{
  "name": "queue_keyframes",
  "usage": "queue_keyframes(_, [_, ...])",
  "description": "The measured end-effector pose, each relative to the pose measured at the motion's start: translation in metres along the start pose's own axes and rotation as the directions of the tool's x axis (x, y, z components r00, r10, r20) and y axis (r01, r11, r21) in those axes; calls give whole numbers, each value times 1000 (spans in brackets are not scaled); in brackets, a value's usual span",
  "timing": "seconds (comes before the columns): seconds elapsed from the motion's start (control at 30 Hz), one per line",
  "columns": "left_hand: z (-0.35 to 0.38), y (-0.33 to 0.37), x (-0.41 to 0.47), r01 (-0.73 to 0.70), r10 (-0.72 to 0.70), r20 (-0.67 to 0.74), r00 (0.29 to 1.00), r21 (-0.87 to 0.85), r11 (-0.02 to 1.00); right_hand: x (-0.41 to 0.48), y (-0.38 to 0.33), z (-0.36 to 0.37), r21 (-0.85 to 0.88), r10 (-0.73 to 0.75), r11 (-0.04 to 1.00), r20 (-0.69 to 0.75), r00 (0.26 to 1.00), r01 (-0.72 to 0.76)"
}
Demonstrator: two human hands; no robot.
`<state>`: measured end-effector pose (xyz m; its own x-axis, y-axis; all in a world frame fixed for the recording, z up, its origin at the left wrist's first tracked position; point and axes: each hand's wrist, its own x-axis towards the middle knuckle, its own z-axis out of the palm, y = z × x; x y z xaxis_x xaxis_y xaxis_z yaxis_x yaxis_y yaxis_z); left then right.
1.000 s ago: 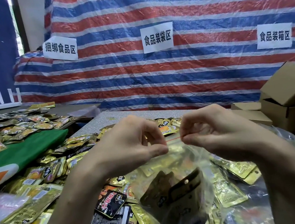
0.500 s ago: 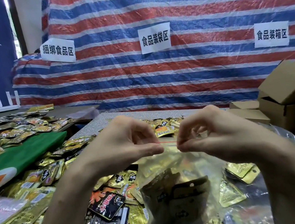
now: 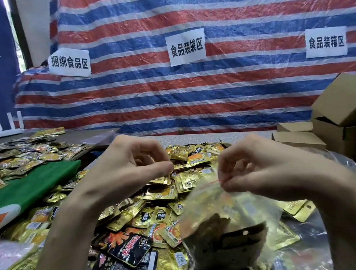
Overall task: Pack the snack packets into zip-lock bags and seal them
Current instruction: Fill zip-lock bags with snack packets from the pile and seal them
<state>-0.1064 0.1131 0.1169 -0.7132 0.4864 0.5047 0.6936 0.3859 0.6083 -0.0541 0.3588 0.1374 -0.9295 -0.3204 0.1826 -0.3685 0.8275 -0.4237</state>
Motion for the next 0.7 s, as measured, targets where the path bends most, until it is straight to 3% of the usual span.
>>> queue_keyframes(0.13, [-3, 2, 0, 140, -119, 236, 965, -76, 987, 3, 0, 3, -24, 4, 1000, -101, 995, -6])
queue_keyframes(0.23, [1, 6, -2, 104, -97, 346, 933, 0, 995, 2, 1, 1, -11, 17, 1000, -115, 993, -19])
queue_keyframes(0.33, [6, 7, -1, 40, -48, 268, 962, 36, 999, 1, 2, 0, -3, 28, 1000, -109, 994, -29])
queue_keyframes(0.57, [11, -2, 5, 31, -25, 83, 996, -67, 997, 2, -7, 5, -57, 12, 998, -61, 998, -15])
queue_keyframes(0.7, [16, -5, 6, -54, 61, 86, 994, -75, 996, 10, -19, 21, -129, -79, 990, -164, 983, 58])
